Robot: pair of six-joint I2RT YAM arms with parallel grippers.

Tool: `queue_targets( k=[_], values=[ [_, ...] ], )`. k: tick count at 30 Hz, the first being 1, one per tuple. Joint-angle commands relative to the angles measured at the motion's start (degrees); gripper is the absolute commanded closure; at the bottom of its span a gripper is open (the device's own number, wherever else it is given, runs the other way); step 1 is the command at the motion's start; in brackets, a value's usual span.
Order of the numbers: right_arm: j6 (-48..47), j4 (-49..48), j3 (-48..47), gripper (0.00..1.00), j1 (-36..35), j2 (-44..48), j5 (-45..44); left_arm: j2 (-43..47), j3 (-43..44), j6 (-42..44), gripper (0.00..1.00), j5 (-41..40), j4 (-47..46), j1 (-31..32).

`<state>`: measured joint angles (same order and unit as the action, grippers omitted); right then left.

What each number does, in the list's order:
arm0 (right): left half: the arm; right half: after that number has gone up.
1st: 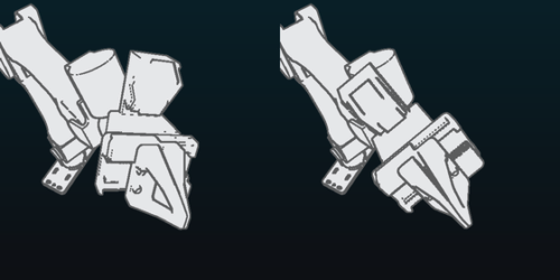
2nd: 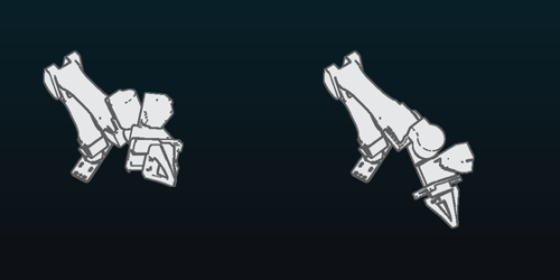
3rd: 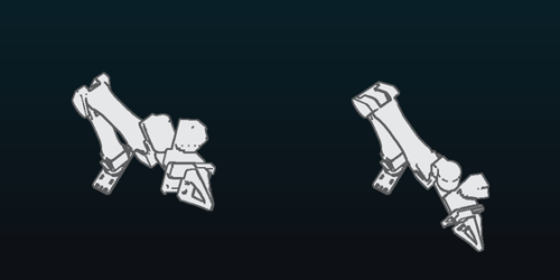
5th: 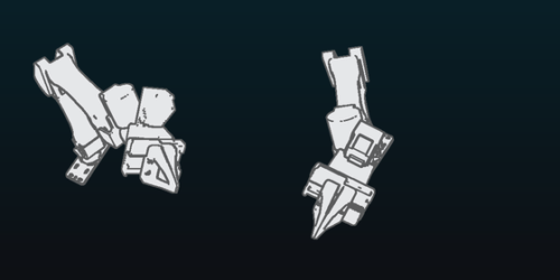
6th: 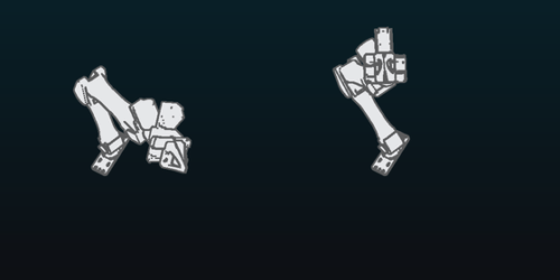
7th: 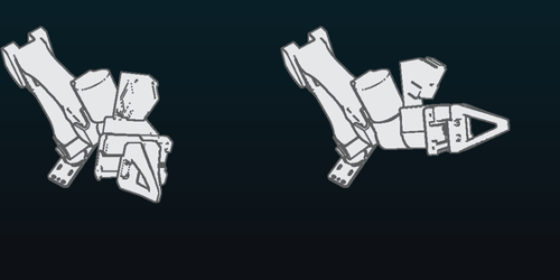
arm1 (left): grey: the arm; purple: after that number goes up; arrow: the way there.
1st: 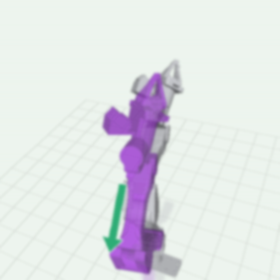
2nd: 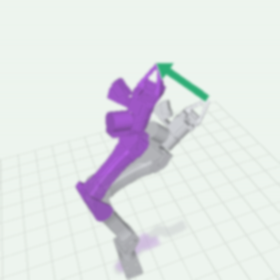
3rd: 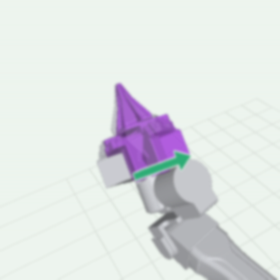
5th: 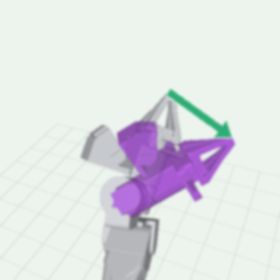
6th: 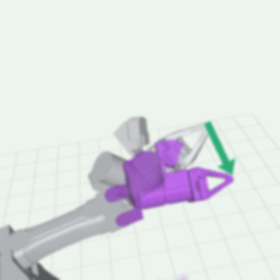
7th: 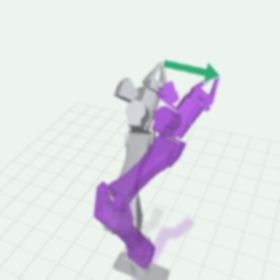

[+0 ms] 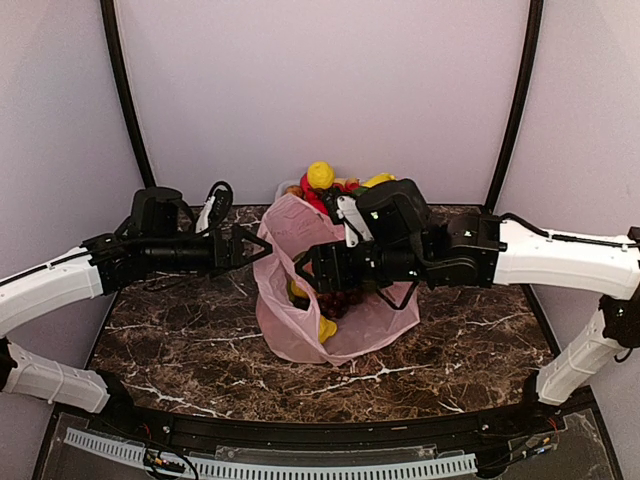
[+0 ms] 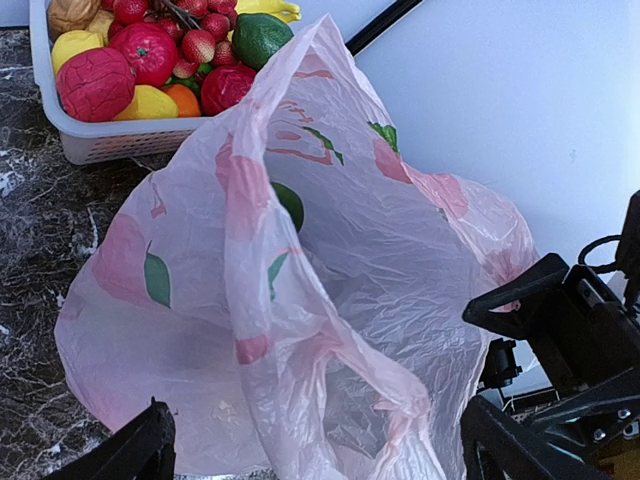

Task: Untie the knot of the plastic bag and take out the fruit
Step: Adjust the bag handles for the takeout bag.

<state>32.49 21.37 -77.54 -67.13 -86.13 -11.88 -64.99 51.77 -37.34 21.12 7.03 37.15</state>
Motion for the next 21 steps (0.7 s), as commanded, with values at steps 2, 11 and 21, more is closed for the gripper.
queue_targets(
  k=[2, 11, 21],
  values=[
    [-4.92, -2.30, -0.55, 0.23, 2.23, 2.77, 4.87, 1.03, -1.65, -3.78, 0.01, -4.12, -1.92, 1.41],
    [-6.96, -2.50, -0.98, 0.32, 3.50, 0.01, 7.60, 0.38, 0.34, -3.73, 0.01, -6.82, 1.86, 3.13],
    [-3.75, -4.28, -0.73, 0.54, 3.41, -6.30, 9.58, -1.01, -0.12, -3.71, 0.01, -6.20, 2.42, 3.28]
  ],
)
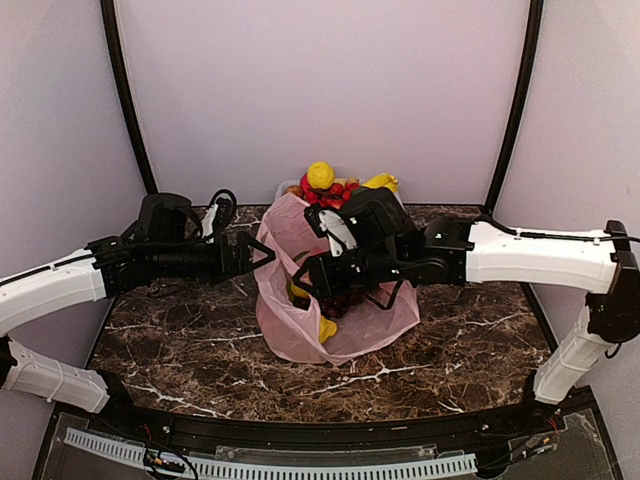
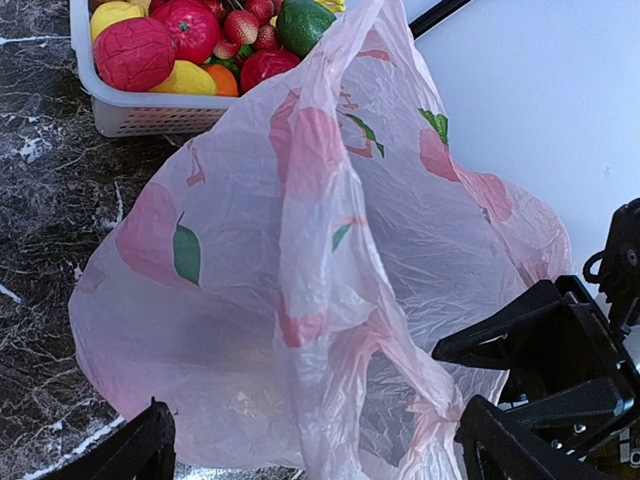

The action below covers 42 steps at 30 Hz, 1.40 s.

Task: Untie the knot of the plastic bag and take out the fruit
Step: Adjust the bag handles for the takeout bag.

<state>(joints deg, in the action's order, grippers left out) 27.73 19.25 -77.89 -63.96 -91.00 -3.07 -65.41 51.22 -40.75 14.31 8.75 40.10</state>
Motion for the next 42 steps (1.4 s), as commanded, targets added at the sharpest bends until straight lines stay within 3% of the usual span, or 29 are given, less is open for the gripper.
queue_targets(
  k=[1, 9, 18, 20, 24, 25, 26, 28, 30, 32, 34, 42],
  values=[
    [0.99, -2.21, -0.55, 0.56, 0.24, -1.98, 0.85, -0.84, 0.25, -0.30, 0.01, 0.72, 0.29, 0.33],
    [1.12, -4.62, -2.36, 0.83, -0.41, -6.03, 5.91, -2.45, 0.17, 0.20, 0.01, 1.88, -1.72, 0.32],
    [1.43, -8.79, -3.99, 0.90, -2.46, -9.72, 9.11, -4.38, -1.74, -0.31, 0.01, 2.05, -3.65, 0.33],
    [1.17, -8.79, -4.54, 0.90, -2.73, -10.16, 9.07, -4.95, -2.09, -0.14, 0.07, 1.72, -3.08, 0.33],
    [1.10, -8.47, -3.94, 0.89, -2.87, -9.83, 8.09, -5.53, -2.97, -0.08, 0.38, 1.99, -2.95, 0.33],
    [1.17, -8.36, -3.61, 0.88, -2.88, -9.60, 7.71, -5.57, -3.10, 0.05, 0.52, 2.03, -3.06, 0.33],
    [1.28, -8.19, -3.14, 0.86, -2.90, -9.23, 7.34, -5.59, -3.38, 0.23, 0.59, 2.08, -3.10, 0.40],
    [1.47, -8.00, -1.74, 0.76, -2.85, -7.95, 6.09, -5.61, -3.78, 1.20, 0.86, 2.12, -2.89, 0.59],
    [1.83, -7.79, 0.21, 0.62, -2.92, -6.41, 4.12, -5.50, -4.57, 3.28, 0.97, 1.59, -2.50, 1.39],
    [2.27, -7.25, 2.36, 0.48, -2.91, -5.01, 1.36, -5.25, -5.95, 6.59, 0.99, -0.22, -2.40, 3.23],
    [2.89, -6.08, 4.23, 0.41, -2.89, -3.90, -1.15, -5.09, -7.49, 9.77, 0.99, -2.56, -2.58, 5.41],
    [8.49, -1.35, 13.41, 0.40, -5.85, -2.90, -2.03, -2.84, -14.33, 12.29, 0.99, -6.90, -4.36, 8.80]
  ],
)
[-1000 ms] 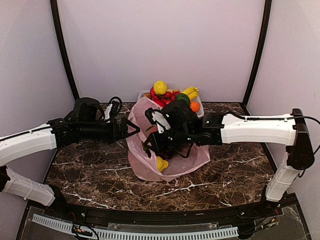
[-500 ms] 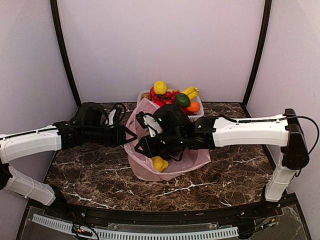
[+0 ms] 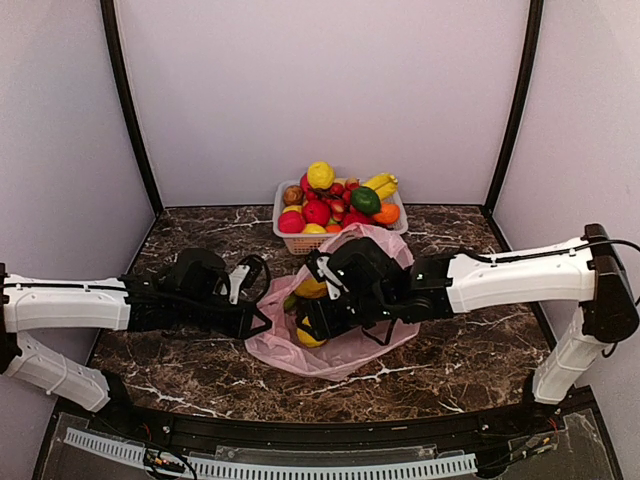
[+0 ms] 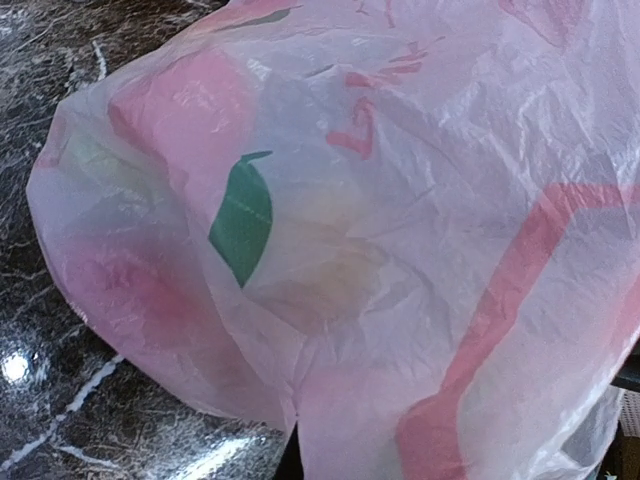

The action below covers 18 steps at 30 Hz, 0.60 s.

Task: Untie the knot of the plastic bag and take out the fruit
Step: Adjust the bag handles for the takeout bag.

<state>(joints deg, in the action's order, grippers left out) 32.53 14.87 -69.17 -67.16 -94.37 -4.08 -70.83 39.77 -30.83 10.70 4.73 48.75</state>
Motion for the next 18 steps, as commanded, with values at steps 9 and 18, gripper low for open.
queue_targets(
  k=[9, 18],
  values=[
    [6.98, 5.06, 3.87, 0.30, -3.27, -0.24, -8.28, 0.11, -5.16, 6.61, 0.99, -0.42, 0.75, 1.85],
    [9.21, 4.65, -1.53, 0.14, 1.41, -6.27, -12.48, 1.25, -4.53, 8.25, 0.99, -1.91, -0.02, 2.84]
  ],
)
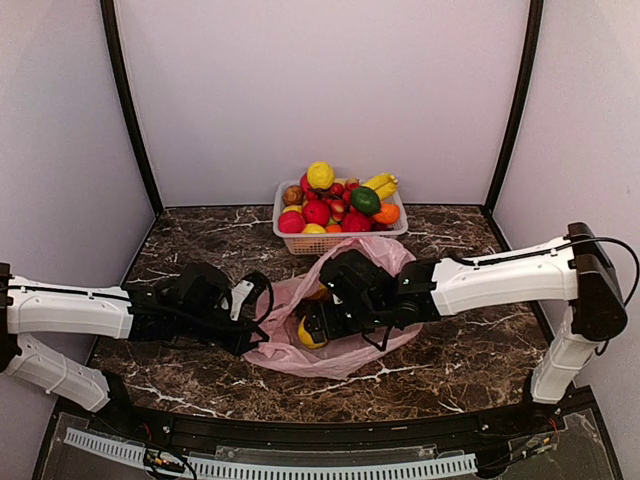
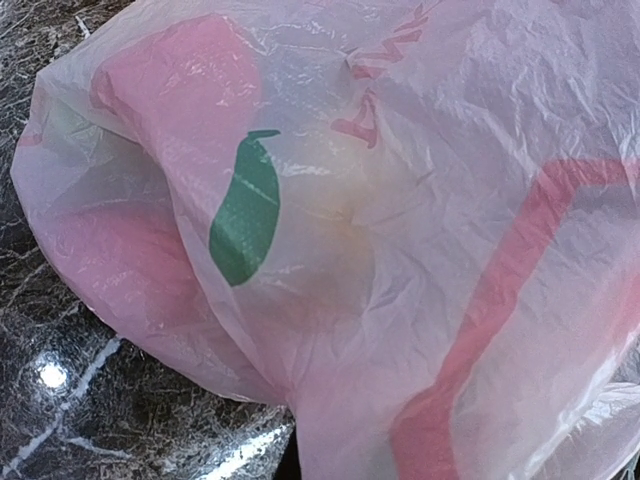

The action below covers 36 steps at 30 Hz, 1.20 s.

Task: Untie the knot of the plastic bag and take out the fruit
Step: Adjust the bag handles for the takeout bag, then reach into the gripper in the takeout bag, then pick up the fake fruit from the takeout bag.

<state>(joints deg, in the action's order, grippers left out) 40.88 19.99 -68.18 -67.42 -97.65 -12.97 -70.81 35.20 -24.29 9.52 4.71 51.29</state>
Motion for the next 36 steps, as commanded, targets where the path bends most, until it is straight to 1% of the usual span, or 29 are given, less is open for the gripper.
queue_targets(
  k=[1, 7, 14, 23, 25, 28, 30, 32, 36],
  values=[
    [0.68, -0.51, -3.17, 0.13, 2.00, -3.78, -3.74, 1.26, 0.04, 1.88, 0.99, -0.93, -0.03, 0.30],
    [-0.94, -1.22, -6.61, 0.08, 3.25, -8.40, -2.98, 0.58, 0.43, 2.35, 0.99, -0.57, 0.20, 0.30],
    [-1.50, -1.47, -9.70, 0.08, 3.35, -13.53, -2.68, 0.78, 0.63, 2.33, 0.99, -0.55, -0.10, 0.30],
    [-1.35, 0.29, -13.15, 0.17, 3.44, -19.15, -4.94, 0.98, 0.74, 2.70, 0.99, -0.12, -0.32, 0.30],
    [-1.38, 1.05, -14.03, 0.20, 3.54, -20.15, -5.33, 0.94, 0.81, 2.75, 0.99, -0.16, -0.33, 0.30],
    [-1.37, 2.01, -14.86, 0.31, 3.59, -20.76, -5.73, 1.08, 0.88, 2.61, 0.99, -0.32, -0.32, 0.30],
    [-1.33, 1.97, -14.60, 0.39, 3.52, -20.14, -5.90, 1.17, 1.04, 2.28, 0.99, -0.58, -0.24, 0.30],
    [-1.47, 1.73, -14.00, 0.45, 3.60, -19.01, -6.10, 1.19, 1.32, 1.62, 0.99, -1.48, 0.20, 0.30],
    [-1.91, -0.75, -10.61, 0.50, 3.45, -15.25, -4.81, 1.40, 2.32, -0.30, 0.99, -3.71, 1.51, 0.30]
  ],
)
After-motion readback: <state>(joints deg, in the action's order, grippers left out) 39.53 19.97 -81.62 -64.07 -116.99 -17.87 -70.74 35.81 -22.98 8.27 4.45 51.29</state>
